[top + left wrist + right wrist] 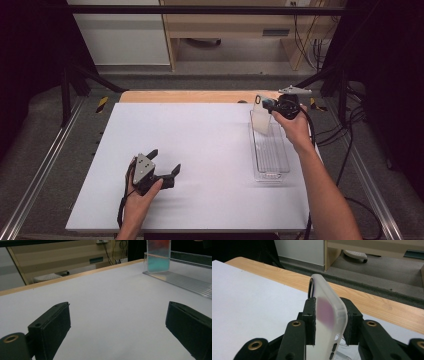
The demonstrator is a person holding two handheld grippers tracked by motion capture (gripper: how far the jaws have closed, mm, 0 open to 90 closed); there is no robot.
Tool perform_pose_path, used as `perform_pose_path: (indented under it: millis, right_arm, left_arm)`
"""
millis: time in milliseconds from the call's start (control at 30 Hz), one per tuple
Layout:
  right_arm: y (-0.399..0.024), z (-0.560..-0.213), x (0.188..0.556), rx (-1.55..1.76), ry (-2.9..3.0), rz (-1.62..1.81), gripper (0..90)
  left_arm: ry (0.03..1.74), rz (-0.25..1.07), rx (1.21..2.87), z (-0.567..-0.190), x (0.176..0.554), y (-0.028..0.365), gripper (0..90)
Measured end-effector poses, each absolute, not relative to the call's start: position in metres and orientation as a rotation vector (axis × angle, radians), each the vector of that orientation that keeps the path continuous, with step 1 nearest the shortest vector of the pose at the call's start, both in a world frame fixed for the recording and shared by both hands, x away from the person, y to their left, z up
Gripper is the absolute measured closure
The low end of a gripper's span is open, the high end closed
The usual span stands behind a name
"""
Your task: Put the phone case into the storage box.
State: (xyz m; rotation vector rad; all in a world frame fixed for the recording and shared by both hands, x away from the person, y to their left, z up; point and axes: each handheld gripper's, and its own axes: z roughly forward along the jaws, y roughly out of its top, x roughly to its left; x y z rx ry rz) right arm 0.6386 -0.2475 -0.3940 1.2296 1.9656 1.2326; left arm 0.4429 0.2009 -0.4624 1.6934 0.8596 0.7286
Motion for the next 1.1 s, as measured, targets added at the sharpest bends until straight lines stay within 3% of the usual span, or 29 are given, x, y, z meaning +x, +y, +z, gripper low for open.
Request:
perform_pose_path:
  millis: [267, 833, 1100]
  right_arm:
    - [-0.249, -0.396, 0.642, 1.223, 1.963, 1.155, 58.9]
    - [-0.244, -0.409, 0.655, 1.254, 1.889, 1.018, 28.9]
    - [-0.24, -0.41, 0.657, 1.238, 1.873, 1.034, 26.6]
  left_arm:
    - [0.86, 0.728, 1.701, -0.463, 0.443, 0.201, 5.3]
    - [0.865, 0.723, 1.695, -0.463, 0.443, 0.2, 5.3]
    - [0.863, 0.723, 1.692, -0.463, 0.443, 0.2, 5.3]
